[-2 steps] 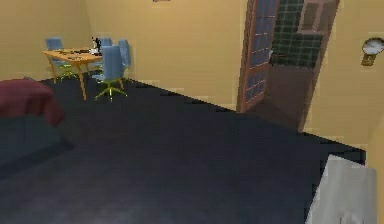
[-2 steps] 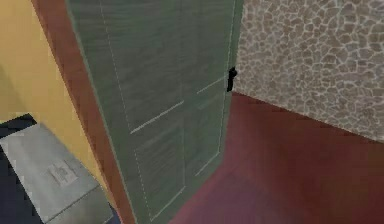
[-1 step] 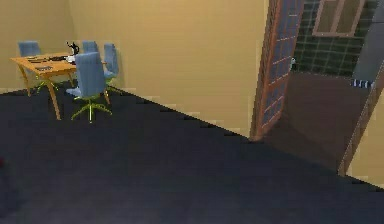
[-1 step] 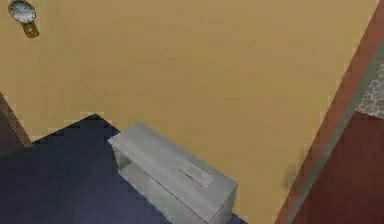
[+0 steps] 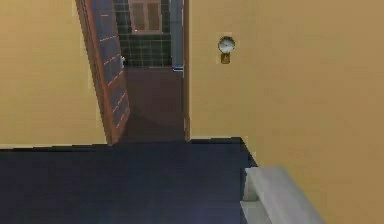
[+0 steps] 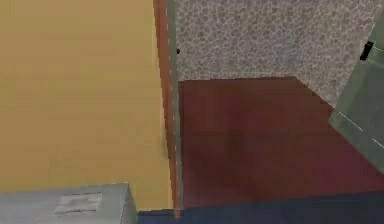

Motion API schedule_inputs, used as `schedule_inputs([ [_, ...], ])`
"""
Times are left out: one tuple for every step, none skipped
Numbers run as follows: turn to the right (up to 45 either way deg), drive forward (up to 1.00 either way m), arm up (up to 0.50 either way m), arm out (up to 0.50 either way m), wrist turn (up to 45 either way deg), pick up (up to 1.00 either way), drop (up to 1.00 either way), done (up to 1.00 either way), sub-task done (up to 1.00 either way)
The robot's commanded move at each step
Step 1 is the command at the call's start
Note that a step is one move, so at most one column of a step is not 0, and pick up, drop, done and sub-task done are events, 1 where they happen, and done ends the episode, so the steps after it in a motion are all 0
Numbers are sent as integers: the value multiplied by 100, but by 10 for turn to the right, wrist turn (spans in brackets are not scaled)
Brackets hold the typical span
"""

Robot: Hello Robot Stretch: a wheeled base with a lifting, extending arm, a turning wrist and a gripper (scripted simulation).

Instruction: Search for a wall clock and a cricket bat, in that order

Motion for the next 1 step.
schedule_inputs([
  [0,100,0,0,0,0,0,0,0],
])
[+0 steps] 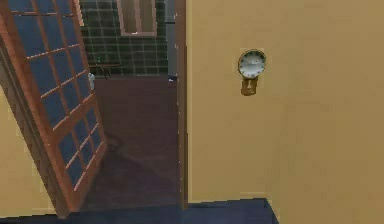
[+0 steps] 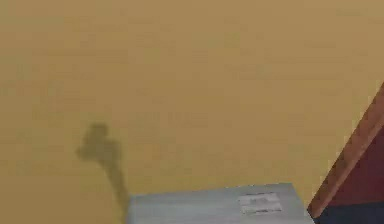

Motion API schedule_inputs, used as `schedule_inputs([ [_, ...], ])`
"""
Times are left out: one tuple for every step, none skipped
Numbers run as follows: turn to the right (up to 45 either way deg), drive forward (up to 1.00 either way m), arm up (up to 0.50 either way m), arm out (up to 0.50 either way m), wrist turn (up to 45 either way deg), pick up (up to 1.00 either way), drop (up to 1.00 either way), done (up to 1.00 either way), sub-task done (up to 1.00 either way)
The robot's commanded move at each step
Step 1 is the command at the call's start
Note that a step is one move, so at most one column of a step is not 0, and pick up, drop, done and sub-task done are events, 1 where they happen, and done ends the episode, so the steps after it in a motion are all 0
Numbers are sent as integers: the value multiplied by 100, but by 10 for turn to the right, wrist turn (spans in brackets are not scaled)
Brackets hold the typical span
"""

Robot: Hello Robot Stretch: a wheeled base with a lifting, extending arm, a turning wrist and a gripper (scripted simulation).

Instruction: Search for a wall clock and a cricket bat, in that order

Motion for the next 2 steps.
schedule_inputs([
  [0,45,0,0,0,0,0,0,0],
  [240,0,0,0,0,0,0,0,0],
])
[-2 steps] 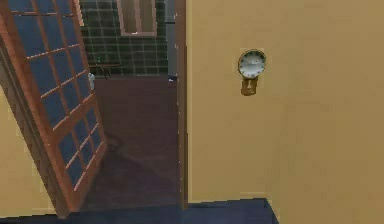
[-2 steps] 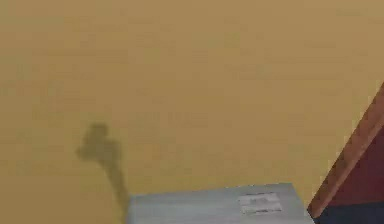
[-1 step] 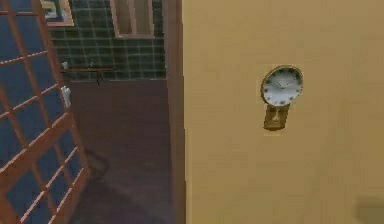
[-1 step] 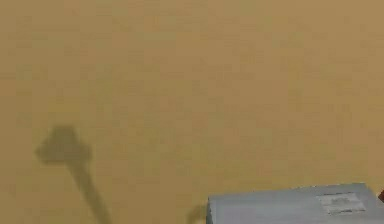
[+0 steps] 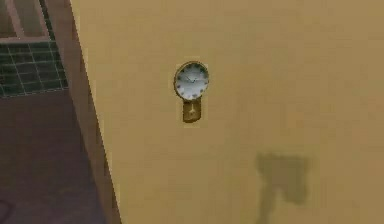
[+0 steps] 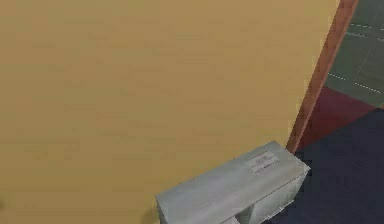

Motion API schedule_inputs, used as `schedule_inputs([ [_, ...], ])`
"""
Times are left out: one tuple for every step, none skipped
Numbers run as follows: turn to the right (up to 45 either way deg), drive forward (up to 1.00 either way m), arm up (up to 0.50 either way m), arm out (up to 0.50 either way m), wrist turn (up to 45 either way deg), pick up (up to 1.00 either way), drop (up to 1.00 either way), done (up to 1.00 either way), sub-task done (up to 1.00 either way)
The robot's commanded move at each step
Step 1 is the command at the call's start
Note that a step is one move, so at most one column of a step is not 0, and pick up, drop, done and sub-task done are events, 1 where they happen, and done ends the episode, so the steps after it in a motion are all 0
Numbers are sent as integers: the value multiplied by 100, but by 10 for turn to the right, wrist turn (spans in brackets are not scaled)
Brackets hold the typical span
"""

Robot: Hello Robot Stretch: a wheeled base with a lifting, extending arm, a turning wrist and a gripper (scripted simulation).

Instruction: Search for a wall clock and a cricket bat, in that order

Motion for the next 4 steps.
schedule_inputs([
  [0,0,0,0,0,0,0,0,100],
  [450,0,0,0,0,0,0,0,0],
  [450,0,0,0,0,0,0,0,0],
  [450,0,0,0,0,0,0,0,0],
])
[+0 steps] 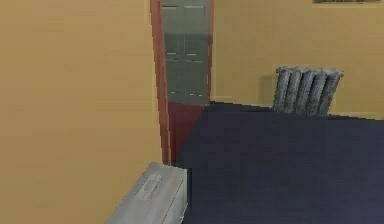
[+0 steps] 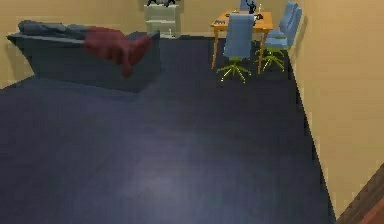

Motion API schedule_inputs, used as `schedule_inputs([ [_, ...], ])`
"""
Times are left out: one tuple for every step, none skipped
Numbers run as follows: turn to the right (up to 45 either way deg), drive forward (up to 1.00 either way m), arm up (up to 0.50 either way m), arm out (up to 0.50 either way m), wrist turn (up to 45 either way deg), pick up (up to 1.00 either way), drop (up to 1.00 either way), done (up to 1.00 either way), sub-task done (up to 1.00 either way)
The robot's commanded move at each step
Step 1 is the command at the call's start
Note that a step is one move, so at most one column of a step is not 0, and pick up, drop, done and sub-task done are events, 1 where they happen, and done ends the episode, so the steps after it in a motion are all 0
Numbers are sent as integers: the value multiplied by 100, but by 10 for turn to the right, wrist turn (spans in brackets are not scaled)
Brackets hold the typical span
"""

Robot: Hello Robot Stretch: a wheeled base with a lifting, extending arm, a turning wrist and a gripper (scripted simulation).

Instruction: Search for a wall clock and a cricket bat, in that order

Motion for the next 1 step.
schedule_inputs([
  [210,0,0,0,0,0,0,0,0],
])
